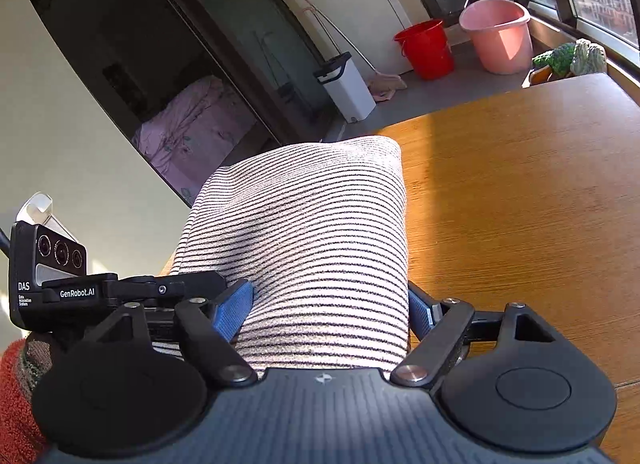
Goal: Fold clothes
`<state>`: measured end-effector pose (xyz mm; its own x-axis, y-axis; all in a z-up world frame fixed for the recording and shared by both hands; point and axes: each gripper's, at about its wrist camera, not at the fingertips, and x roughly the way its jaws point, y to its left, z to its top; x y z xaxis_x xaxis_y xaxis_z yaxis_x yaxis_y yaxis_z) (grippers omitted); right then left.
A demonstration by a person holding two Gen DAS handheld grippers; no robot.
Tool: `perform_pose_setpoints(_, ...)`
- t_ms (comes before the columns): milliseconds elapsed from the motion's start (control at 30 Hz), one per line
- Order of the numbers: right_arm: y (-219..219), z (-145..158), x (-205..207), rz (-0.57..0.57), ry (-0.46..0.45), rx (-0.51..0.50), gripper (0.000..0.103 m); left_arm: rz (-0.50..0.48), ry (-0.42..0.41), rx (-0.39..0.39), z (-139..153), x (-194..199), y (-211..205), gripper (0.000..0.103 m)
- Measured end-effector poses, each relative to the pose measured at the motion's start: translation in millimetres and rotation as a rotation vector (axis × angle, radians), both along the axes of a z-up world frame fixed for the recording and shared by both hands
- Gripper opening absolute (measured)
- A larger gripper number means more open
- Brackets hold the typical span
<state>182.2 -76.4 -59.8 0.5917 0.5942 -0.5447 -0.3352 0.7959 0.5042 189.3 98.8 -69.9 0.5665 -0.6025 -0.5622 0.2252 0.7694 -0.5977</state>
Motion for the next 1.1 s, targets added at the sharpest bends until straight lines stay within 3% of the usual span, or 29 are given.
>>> perform_pose_setpoints(233,99,5,24,0.145,-0.056,-0.051,0.079,0.139,-0.048,0.133,20,-22,67,0.069)
perform_pose_setpoints(300,127,7,35,0.166,-0.087,-0.075,0.079,0.193,-0.052,0.157,24,-19,85,0.064)
perform_pose_setpoints(433,166,8,57,0.175,-0.14,-0.111,0.079,0.285,-0.053,0.162,24,-2,114,0.063)
perform_pose_setpoints(600,165,3,70,0.158,-0.134,-0.077,0.079,0.318,-0.062,0.125,21,11,126,0.063)
perform_pose_setpoints(967,173,6,62,0.162,-0.183,-0.128,0.079,0.314,-0.119,0.134,32,7,122,0.067)
perform_pose_setpoints(1100,168,9,63,0.18,-0.212,-0.151,0.079,0.313,-0.139,0.137,37,5,121,0.061)
